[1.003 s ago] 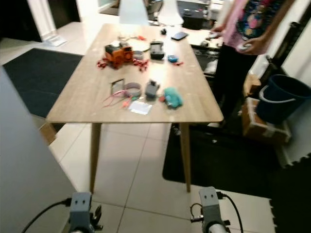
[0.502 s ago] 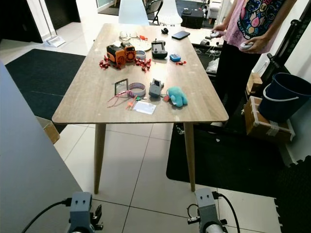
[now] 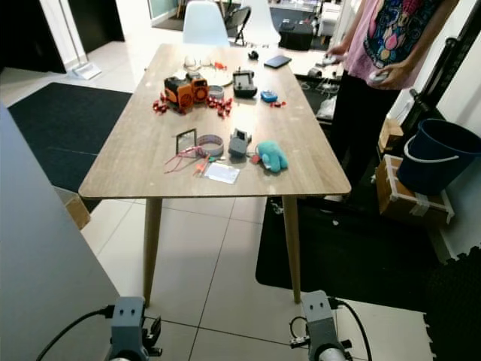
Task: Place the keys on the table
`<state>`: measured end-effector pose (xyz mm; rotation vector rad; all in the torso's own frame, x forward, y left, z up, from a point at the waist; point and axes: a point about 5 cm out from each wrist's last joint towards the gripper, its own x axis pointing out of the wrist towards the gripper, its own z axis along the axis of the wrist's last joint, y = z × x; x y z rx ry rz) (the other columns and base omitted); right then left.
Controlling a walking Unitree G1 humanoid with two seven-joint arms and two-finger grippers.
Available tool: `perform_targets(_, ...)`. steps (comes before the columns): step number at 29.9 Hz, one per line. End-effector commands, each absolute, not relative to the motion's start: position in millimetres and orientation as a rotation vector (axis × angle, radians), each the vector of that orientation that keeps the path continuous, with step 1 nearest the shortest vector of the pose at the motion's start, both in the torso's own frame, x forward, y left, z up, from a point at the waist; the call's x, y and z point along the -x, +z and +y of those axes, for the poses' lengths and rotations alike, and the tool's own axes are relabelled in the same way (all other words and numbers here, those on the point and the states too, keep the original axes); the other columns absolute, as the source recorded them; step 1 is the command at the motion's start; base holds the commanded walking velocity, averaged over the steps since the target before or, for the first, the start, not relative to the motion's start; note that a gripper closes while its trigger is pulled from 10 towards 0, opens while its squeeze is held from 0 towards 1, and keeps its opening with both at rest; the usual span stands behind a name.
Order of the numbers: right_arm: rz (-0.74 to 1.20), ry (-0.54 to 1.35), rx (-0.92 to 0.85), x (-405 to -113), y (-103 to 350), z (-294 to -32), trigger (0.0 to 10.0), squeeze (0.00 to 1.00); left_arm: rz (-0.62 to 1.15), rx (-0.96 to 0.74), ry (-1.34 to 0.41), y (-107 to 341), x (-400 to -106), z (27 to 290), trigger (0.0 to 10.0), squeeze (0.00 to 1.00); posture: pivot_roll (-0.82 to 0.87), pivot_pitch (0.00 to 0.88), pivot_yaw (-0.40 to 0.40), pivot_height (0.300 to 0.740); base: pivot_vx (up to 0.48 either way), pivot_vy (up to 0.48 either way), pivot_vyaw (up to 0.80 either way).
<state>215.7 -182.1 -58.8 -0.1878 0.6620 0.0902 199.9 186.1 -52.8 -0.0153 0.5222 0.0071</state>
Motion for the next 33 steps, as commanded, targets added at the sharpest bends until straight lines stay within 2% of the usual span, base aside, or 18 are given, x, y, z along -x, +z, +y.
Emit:
perform_targets(1,0.664,0.095,0.194,-214.3,-59.2,-184.0,10.0,0.0,0.534,0.035,0.008,-54.8,-197.6,184.0,10.0,0.0,0.06,0.075,-0.045,0.74,0.379,0.0,0.0)
perform_targets(13,0.664,0.098,0.2,-213.5,-59.3,-185.6,10.0,0.0,0.527,0.042,0.008,-54.2,-198.0,183.6,10.0,0.0,0.06,0.066,-0.05,0.74,0.355,0.0,0.0)
perform_targets(29,0.661,0.114,0.202,-214.8,-58.8,-183.5,10.0,0.0,0.487,0.038,-0.021,-52.3,-194.0,183.2,10.0,0.0,0.06,0.065,-0.051,0.74,0.0,0.0,0.0)
perform_targets(33,0.662,0.114,0.201,-214.1,-59.2,-183.3,10.0,0.0,0.487,0.041,-0.026,-52.3,-194.0,182.7,10.0,0.0,0.06,0.067,-0.051,0.74,0.0,-0.311,0.0)
